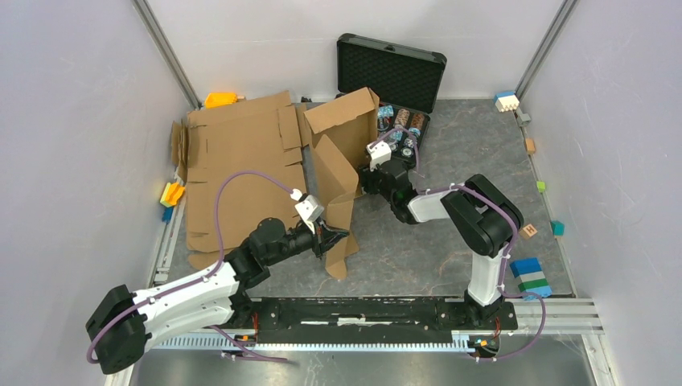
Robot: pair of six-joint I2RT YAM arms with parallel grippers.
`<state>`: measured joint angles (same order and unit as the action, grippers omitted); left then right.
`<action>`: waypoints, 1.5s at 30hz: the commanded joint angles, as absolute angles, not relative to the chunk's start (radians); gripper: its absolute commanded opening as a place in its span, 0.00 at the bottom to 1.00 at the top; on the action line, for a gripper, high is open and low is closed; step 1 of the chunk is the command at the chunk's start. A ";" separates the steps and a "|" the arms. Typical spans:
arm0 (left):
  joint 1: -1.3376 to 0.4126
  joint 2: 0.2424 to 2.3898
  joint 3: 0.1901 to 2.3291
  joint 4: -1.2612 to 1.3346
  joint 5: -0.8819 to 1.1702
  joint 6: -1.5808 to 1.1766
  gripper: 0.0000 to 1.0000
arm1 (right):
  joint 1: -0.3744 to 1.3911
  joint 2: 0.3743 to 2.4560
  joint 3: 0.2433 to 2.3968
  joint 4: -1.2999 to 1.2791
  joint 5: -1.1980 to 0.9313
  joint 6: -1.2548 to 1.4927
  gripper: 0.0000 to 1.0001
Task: Fold the paper box
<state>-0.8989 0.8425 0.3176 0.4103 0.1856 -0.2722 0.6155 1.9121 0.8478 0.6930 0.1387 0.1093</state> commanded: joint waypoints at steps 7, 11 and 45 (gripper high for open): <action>-0.902 0.846 0.305 0.322 0.201 -0.313 0.03 | 0.678 1.968 0.869 0.391 0.259 0.142 0.65; -0.902 0.834 0.299 0.324 0.201 -0.319 0.03 | 0.691 2.005 0.875 0.369 0.303 0.149 0.64; -0.902 0.616 0.250 0.183 0.169 -0.417 0.04 | 0.798 1.871 0.753 0.254 0.478 0.196 0.66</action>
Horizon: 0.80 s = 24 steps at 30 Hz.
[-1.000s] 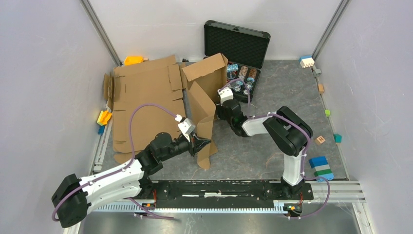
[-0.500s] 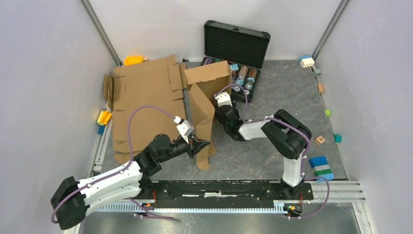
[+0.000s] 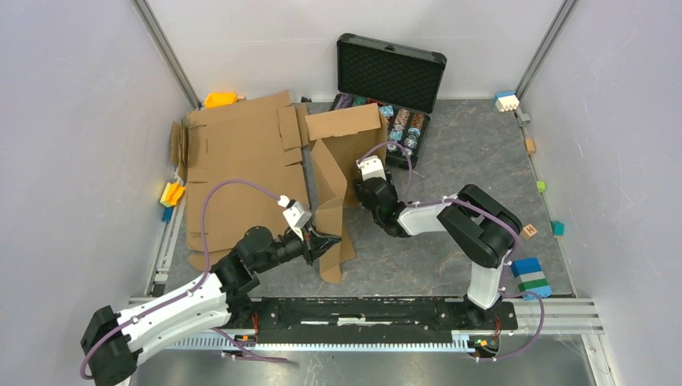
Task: Fold the paper box
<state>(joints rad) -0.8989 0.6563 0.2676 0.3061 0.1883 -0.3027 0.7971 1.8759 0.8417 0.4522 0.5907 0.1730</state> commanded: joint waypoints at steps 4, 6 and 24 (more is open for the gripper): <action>-0.902 0.565 0.247 0.105 0.156 -0.426 0.08 | 0.798 1.820 0.713 0.308 0.428 0.210 0.63; -0.902 0.544 0.247 0.076 0.129 -0.437 0.10 | 0.797 1.812 0.713 0.336 0.419 0.195 0.63; -0.900 0.304 0.509 -0.370 -0.162 -0.588 0.97 | 0.769 1.829 0.706 0.367 0.397 0.186 0.60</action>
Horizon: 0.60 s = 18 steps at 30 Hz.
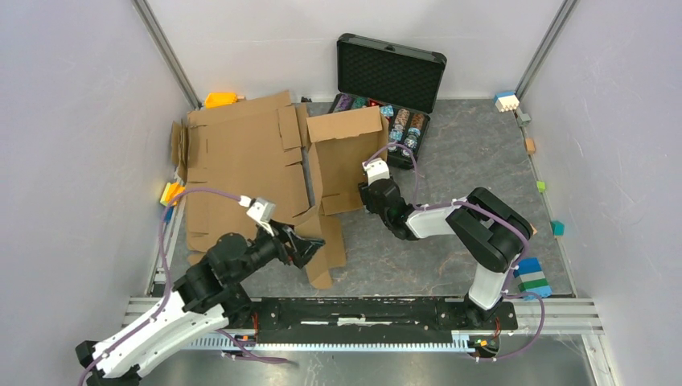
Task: Fold the paper box
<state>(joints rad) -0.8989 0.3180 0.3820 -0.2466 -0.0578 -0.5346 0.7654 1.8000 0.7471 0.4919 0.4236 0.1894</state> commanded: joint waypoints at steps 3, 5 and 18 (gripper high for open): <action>-0.900 0.299 0.584 -0.427 -0.200 -0.596 1.00 | 0.769 1.828 0.709 0.371 0.389 0.184 0.60; -0.900 0.307 0.646 -0.482 -0.250 -0.610 1.00 | 0.769 1.831 0.711 0.371 0.384 0.185 0.60; -0.900 0.709 1.224 -0.838 -0.455 -0.444 1.00 | 0.768 1.816 0.710 0.371 0.378 0.184 0.61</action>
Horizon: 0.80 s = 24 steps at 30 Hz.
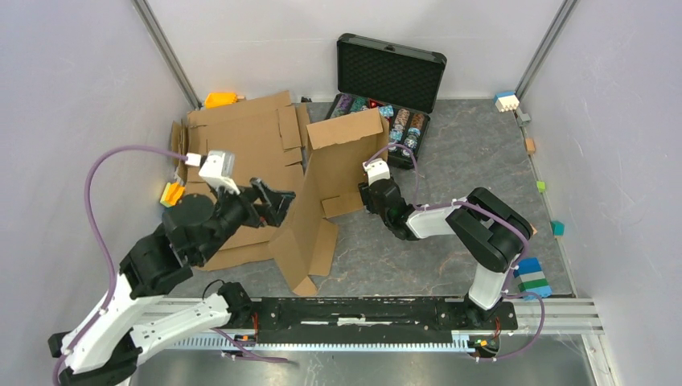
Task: Fold the paper box
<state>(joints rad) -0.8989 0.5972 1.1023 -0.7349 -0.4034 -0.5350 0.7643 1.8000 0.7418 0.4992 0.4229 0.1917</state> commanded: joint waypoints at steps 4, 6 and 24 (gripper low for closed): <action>-0.900 0.850 1.378 -0.889 -0.453 -0.393 1.00 | 0.768 1.809 0.706 0.374 0.371 0.182 0.62; -0.899 0.943 1.476 -0.948 -0.432 -0.378 1.00 | 0.768 1.807 0.706 0.371 0.370 0.180 0.62; -0.890 1.287 1.700 -1.187 -0.436 -0.331 0.51 | 0.768 1.773 0.695 0.374 0.368 0.182 0.65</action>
<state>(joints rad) -0.8978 1.3098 1.6703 -1.1473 -0.3965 -0.3653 0.7635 1.7863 0.7372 0.4839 0.4110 0.1898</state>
